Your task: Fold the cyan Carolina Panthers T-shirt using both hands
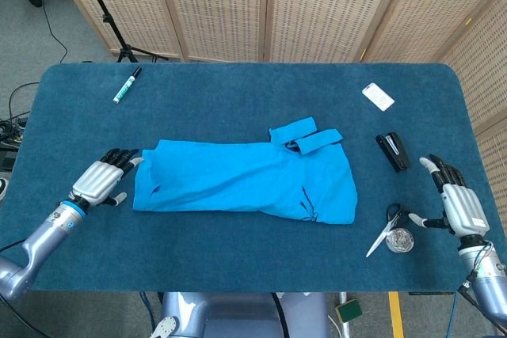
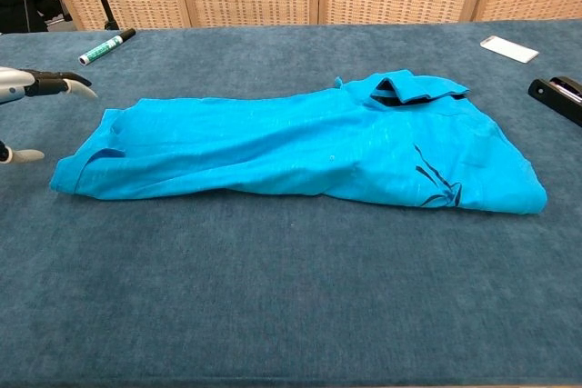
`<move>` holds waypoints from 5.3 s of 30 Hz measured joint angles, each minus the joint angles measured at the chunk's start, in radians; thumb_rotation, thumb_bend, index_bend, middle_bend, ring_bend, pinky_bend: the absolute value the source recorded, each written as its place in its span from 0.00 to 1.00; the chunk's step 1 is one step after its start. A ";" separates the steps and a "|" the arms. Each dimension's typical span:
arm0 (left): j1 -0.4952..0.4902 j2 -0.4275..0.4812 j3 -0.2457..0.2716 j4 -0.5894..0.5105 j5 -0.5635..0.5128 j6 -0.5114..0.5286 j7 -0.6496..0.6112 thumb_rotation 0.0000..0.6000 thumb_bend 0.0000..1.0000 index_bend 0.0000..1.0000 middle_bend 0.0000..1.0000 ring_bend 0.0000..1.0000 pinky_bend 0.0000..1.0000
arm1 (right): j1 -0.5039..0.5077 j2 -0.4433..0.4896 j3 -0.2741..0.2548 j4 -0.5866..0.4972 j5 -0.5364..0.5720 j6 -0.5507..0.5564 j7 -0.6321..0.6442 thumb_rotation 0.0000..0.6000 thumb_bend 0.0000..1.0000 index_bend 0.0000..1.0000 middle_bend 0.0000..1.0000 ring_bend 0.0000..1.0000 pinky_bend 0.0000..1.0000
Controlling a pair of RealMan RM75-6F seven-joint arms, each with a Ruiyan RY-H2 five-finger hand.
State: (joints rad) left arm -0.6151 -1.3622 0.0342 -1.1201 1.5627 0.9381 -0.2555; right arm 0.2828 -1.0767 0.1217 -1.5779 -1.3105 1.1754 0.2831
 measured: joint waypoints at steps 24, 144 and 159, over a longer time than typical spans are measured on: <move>0.011 -0.226 0.117 0.359 0.199 0.229 -0.222 1.00 0.37 0.28 0.00 0.00 0.00 | -0.009 0.000 0.005 -0.013 -0.015 0.006 -0.001 1.00 0.00 0.00 0.00 0.00 0.00; 0.126 -0.151 0.010 0.743 0.025 0.407 -0.623 1.00 0.60 0.73 0.00 0.00 0.00 | -0.013 0.021 -0.004 -0.033 -0.067 0.009 0.045 1.00 0.00 0.00 0.00 0.00 0.00; 0.052 -0.035 0.021 0.155 0.184 0.615 -0.345 1.00 0.60 0.73 0.00 0.00 0.00 | -0.020 0.038 -0.006 -0.046 -0.085 0.026 0.074 1.00 0.00 0.00 0.00 0.00 0.00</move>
State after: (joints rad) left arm -0.5636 -1.3975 0.0555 -0.9649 1.7467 1.5528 -0.6010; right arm 0.2625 -1.0388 0.1155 -1.6239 -1.3955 1.2011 0.3568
